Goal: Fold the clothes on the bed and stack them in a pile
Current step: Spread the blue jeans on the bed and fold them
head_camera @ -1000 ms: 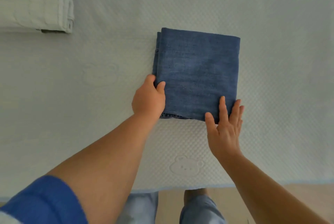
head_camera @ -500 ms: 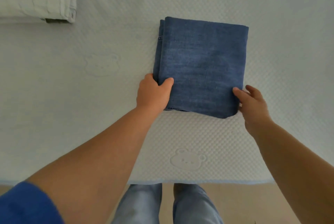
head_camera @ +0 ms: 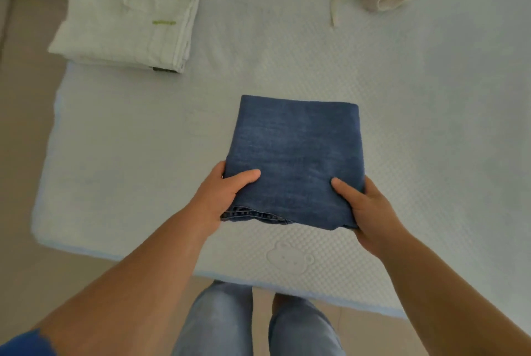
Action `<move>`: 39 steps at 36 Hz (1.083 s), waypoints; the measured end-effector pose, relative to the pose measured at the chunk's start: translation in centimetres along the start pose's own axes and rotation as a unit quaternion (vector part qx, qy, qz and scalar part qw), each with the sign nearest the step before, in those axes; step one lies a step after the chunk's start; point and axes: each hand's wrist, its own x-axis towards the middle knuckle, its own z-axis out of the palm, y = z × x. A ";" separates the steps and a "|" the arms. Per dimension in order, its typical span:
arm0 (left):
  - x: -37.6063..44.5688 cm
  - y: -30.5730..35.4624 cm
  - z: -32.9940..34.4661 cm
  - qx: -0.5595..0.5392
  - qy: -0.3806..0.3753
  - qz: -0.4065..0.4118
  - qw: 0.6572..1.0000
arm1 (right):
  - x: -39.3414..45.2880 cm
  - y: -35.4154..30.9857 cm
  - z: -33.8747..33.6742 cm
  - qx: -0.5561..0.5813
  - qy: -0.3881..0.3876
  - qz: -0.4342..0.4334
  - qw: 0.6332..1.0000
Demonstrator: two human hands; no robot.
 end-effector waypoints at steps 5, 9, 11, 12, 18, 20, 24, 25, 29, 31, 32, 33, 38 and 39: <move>-2.0 0.0 -4.3 0.001 -0.040 0.016 0.999 | -0.1 -1.1 2.6 -0.081 -0.083 -0.026 0.993; -2.4 0.2 -7.9 -0.018 -0.045 0.054 0.997 | 0.9 -1.7 5.7 -0.105 -0.146 -0.030 0.983; -2.4 0.3 -9.6 -0.023 -0.033 0.084 0.996 | 1.4 -1.7 7.8 -0.112 -0.151 -0.047 0.981; -2.3 0.4 -10.6 -0.020 -0.020 0.101 0.994 | 1.5 -1.6 9.1 -0.120 -0.148 -0.063 0.980; -0.7 2.3 -17.5 -0.040 0.022 0.170 0.984 | 2.3 -1.9 17.3 -0.187 -0.091 -0.167 0.964; 0.1 3.8 -20.6 -0.032 0.029 0.190 0.981 | 2.7 -2.3 20.6 -0.224 -0.063 -0.192 0.953; 2.2 7.6 -26.7 -0.023 0.020 0.223 0.974 | 3.9 -4.0 27.3 -0.258 -0.033 -0.231 0.938; 2.9 8.9 -28.0 -0.020 0.015 0.231 0.973 | 4.4 -4.7 29.0 -0.265 -0.027 -0.240 0.934; 5.9 15.3 -32.5 -0.011 0.005 0.293 0.956 | 7.1 -9.2 35.7 -0.283 -0.003 -0.286 0.916; 7.7 18.8 -33.9 0.006 0.006 0.337 0.941 | 8.9 -11.8 38.4 -0.283 0.013 -0.313 0.907; 8.6 20.4 -34.5 0.017 0.009 0.357 0.934 | 9.9 -13.1 39.6 -0.281 0.022 -0.327 0.902; 9.7 21.9 -34.9 0.029 0.014 0.373 0.927 | 10.9 -14.3 40.6 -0.280 0.032 -0.341 0.897; 16.0 26.2 -35.3 0.043 0.017 0.390 0.920 | 16.0 -18.2 43.4 -0.274 0.078 -0.374 0.883; 17.6 26.2 -35.2 0.041 0.022 0.384 0.922 | 17.2 -18.2 43.5 -0.277 0.089 -0.367 0.884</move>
